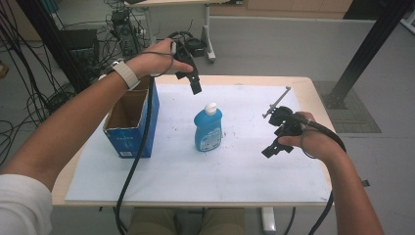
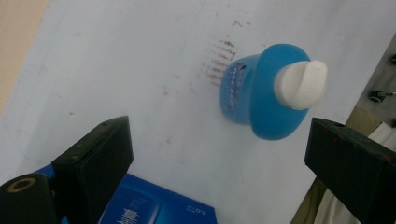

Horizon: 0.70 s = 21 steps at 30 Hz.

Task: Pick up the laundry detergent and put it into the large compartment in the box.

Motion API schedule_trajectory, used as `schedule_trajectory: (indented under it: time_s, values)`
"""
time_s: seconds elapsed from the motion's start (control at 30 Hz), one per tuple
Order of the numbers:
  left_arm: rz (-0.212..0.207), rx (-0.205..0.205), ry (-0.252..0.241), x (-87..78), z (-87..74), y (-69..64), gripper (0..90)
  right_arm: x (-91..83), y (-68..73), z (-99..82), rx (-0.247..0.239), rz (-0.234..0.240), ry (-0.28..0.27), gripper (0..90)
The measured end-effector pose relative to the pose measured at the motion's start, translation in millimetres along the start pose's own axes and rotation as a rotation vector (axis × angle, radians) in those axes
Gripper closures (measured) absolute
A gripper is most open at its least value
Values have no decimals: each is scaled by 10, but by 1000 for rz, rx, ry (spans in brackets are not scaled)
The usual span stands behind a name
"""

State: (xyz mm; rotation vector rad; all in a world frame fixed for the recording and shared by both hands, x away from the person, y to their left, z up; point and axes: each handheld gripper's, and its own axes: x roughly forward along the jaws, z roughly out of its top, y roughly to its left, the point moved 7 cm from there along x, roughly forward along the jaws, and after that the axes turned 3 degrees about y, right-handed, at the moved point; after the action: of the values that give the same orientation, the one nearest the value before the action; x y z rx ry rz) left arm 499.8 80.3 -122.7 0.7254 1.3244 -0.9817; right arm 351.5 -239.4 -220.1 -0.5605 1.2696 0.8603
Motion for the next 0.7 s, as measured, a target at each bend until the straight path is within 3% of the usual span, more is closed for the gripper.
schedule_trajectory:
  time_s: [0.7]
  values:
    - [-8,-12,4,14,54,-224,87,-24,33,-7,-2,-4,-2,85]
